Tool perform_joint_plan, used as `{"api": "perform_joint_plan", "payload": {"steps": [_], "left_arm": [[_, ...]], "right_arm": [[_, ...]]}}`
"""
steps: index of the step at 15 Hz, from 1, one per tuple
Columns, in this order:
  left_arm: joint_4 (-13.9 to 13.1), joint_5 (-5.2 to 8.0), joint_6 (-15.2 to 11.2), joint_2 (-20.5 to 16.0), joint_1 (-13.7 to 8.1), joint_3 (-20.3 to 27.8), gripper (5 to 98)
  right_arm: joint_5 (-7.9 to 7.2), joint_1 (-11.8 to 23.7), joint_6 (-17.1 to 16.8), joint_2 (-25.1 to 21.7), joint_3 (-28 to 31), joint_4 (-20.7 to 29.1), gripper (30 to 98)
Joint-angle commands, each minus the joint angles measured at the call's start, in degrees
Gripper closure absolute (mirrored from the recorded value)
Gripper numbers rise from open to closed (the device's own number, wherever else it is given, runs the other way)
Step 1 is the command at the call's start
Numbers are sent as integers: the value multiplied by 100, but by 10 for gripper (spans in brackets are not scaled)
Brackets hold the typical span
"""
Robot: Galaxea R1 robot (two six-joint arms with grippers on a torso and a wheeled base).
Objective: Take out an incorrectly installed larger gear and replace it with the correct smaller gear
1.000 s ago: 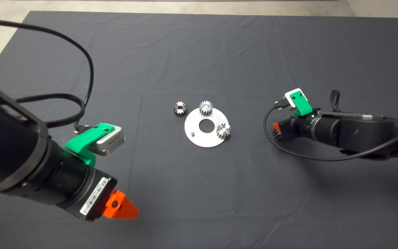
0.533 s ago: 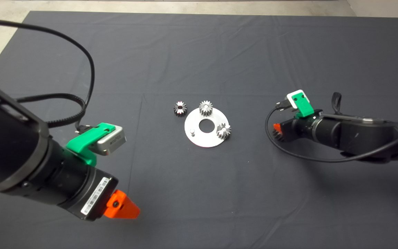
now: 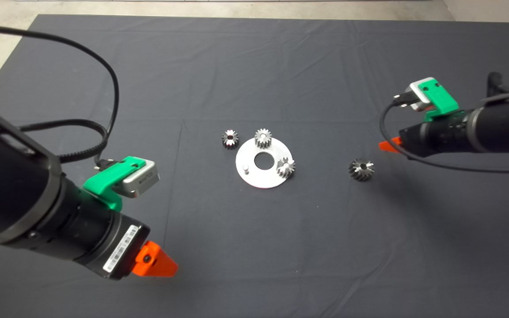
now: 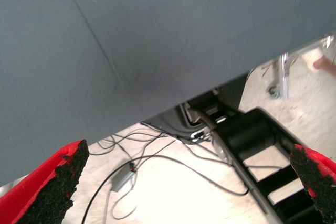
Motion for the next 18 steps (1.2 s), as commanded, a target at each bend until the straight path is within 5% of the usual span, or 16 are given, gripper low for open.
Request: {"api": "perform_joint_plan", "payload": {"steps": [1,5,7,12,15,17,18], "left_arm": [[801,1,-43,241,140,-992,53],[1275,151,-35,870,593,-1603,53],[1548,151,-35,971,729,-1880,53],[1567,186,185,1386,809,-2252,53],[1558,582,476,2098,809,-3237,53],[1558,1245,882,2716,809,-3921,53],[1558,1320,961,2851,817,-4275,53]], "right_arm": [[7,964,-43,-728,309,2887,517],[7,1284,62,-867,608,4003,455],[25,1368,71,-974,783,4094,442],[-2,1490,71,-646,950,4120,362],[5,1509,71,-605,959,4103,314],[-2,1513,71,-543,1060,4120,314],[-3,1517,71,-535,1064,4129,314]]}}
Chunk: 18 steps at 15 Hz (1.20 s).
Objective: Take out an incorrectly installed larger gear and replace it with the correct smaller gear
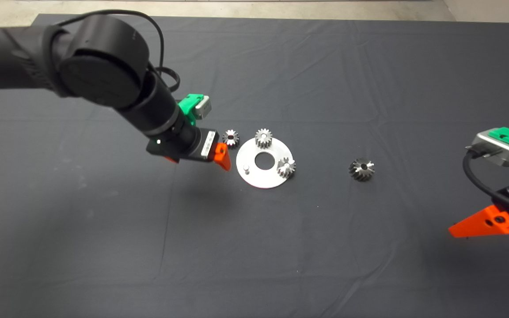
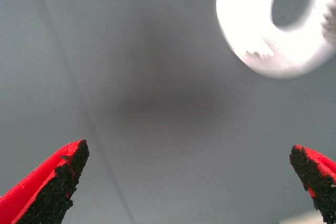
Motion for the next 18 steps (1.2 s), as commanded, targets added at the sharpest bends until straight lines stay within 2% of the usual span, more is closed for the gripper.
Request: {"api": "perform_joint_plan", "payload": {"steps": [1,3,5,8,9,10,11,12,14,17,18], "left_arm": [[-7,712,684,937,-54,-1263,53],[-7,724,911,1156,-42,-1805,53],[-7,730,1184,1383,25,-2128,53],[-25,703,1439,1419,175,-2514,53],[-34,638,1503,1437,245,-2551,53],[-34,518,1501,1439,312,-2590,53],[-42,322,1484,1464,406,-2614,53],[-42,229,1476,1524,456,-2648,53],[-34,202,1476,1674,544,-2886,53],[-34,175,1520,1781,553,-3078,53],[-34,117,1529,1806,559,-3087,53]], "right_arm": [[7,118,47,75,111,209,314],[7,118,47,57,111,217,314],[7,118,47,74,112,200,314],[7,127,47,4,102,200,314],[7,127,47,0,102,200,314],[7,127,47,-14,102,200,314],[7,136,47,-22,102,200,314],[7,162,47,-22,102,200,314],[7,180,47,-22,102,200,314],[7,180,47,-22,102,209,314],[7,180,47,-22,102,217,314]]}}
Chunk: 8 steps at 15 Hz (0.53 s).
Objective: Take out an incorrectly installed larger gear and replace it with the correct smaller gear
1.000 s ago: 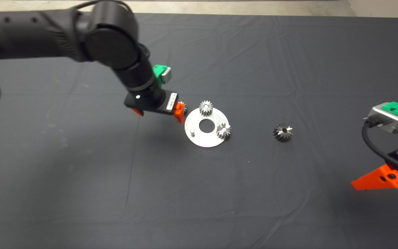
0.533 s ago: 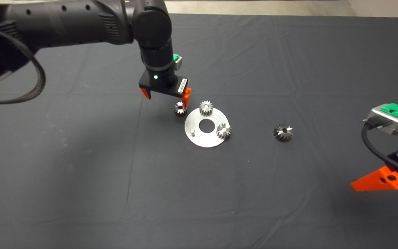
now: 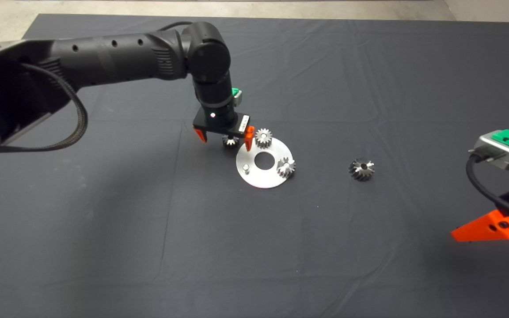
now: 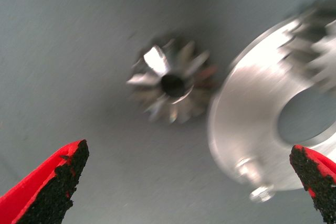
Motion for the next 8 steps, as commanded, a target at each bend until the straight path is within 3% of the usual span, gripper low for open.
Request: {"api": "perform_joint_plan", "payload": {"steps": [1,3,8], "left_arm": [[-10,-97,84,40,-47,-37,53],[-14,-296,224,40,-21,-96,53],[-5,-343,409,49,94,-272,53]], "right_arm": [[13,118,33,-1,16,214,314],[13,118,33,-1,16,214,314],[13,118,33,-1,16,222,314]]}}
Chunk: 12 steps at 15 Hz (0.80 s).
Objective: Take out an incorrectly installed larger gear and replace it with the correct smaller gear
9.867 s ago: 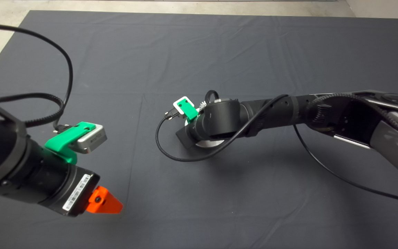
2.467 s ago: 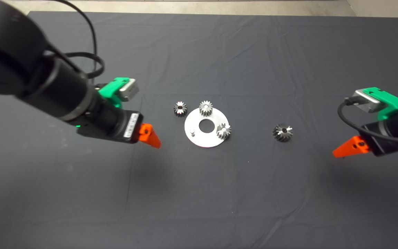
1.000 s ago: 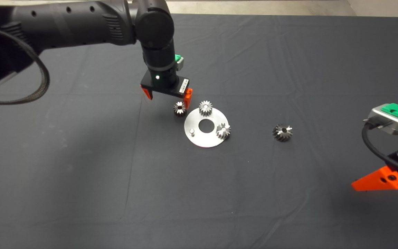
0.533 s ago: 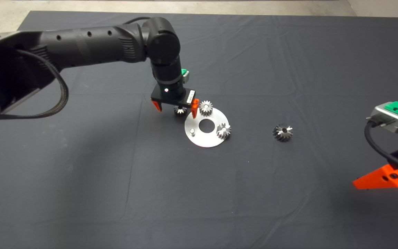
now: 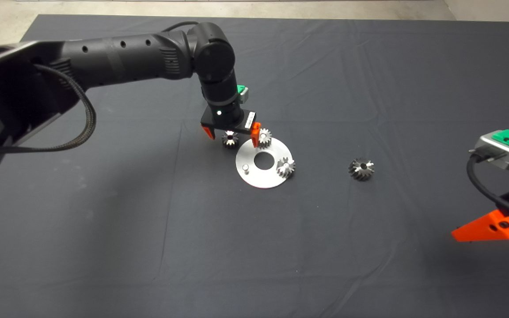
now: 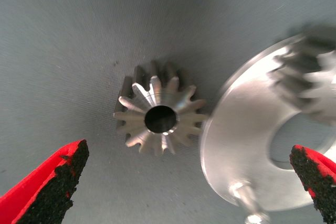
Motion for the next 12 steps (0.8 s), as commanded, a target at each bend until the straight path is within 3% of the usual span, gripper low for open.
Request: {"api": "perform_joint_plan", "payload": {"steps": [1,5,8,12], "left_arm": [[-3,1,66,22,-64,-38,53],[-8,-8,181,22,-18,-115,53],[-12,-190,286,22,-18,-169,53],[-3,-188,304,110,-9,-356,85]], "right_arm": [[8,118,33,-3,13,220,314],[12,123,33,-3,13,211,314],[8,122,33,-3,13,211,314],[12,127,33,-3,13,211,314]]}}
